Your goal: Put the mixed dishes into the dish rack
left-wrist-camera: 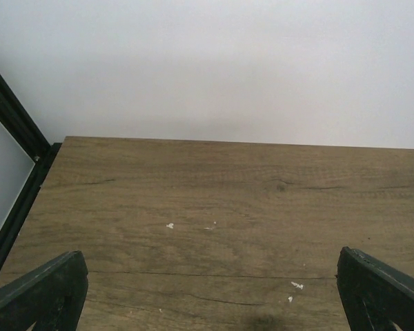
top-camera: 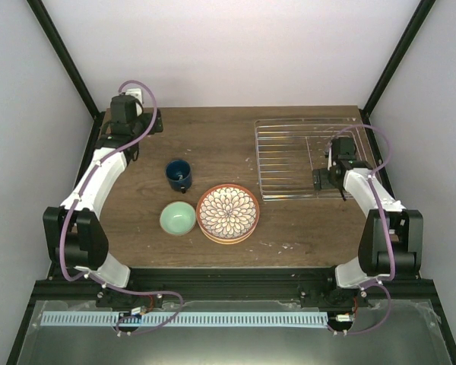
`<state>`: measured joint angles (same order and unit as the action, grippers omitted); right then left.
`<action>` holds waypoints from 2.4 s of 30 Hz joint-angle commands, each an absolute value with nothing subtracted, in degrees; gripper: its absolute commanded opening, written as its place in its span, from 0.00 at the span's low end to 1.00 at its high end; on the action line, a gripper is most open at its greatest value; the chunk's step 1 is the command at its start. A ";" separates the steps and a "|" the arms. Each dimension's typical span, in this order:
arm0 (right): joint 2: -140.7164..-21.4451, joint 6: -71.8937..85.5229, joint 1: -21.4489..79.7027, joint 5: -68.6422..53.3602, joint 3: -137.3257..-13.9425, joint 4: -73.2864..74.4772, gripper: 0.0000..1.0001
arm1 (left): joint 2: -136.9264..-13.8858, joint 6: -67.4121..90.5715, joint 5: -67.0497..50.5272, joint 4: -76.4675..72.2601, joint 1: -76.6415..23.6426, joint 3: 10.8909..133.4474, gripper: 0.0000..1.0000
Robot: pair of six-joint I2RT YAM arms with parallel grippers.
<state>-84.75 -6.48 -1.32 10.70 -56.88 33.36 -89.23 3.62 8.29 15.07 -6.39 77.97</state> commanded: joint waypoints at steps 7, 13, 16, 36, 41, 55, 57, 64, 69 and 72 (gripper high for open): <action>-85.68 2.74 -1.86 6.51 -57.18 41.14 1.00 | -90.50 2.91 7.64 15.96 -6.24 81.01 1.00; -88.67 11.19 -1.77 4.07 -58.21 45.72 1.00 | -91.14 2.80 7.34 16.24 -6.21 82.09 1.00; -87.17 14.08 -1.76 4.01 -58.10 46.82 1.00 | -90.97 2.90 7.25 16.25 -6.24 82.07 1.00; -87.96 13.62 -1.76 14.84 -73.77 54.66 1.00 | -91.00 2.73 3.13 19.19 -6.24 83.55 1.00; -90.85 10.24 -1.72 16.13 -84.70 53.96 1.00 | -89.26 2.81 4.19 20.42 -6.23 81.05 1.00; -104.49 3.62 6.50 -0.96 -103.95 47.24 1.00 | -88.43 5.28 -3.53 38.47 -6.23 79.01 1.00; -105.36 2.93 8.43 -4.14 -104.06 45.28 1.00 | -89.45 5.28 -3.65 40.19 -6.24 79.60 1.00; -108.22 4.27 11.92 -8.59 -105.54 44.15 1.00 | -96.31 6.69 -10.29 44.78 -7.01 80.65 1.00; -109.25 2.95 12.13 -6.11 -105.73 45.47 1.00 | -100.34 6.05 -9.40 46.07 -8.36 81.77 1.00; -109.51 2.47 12.20 -4.91 -105.74 46.33 1.00 | -102.62 6.09 -8.95 47.08 -8.74 83.05 1.00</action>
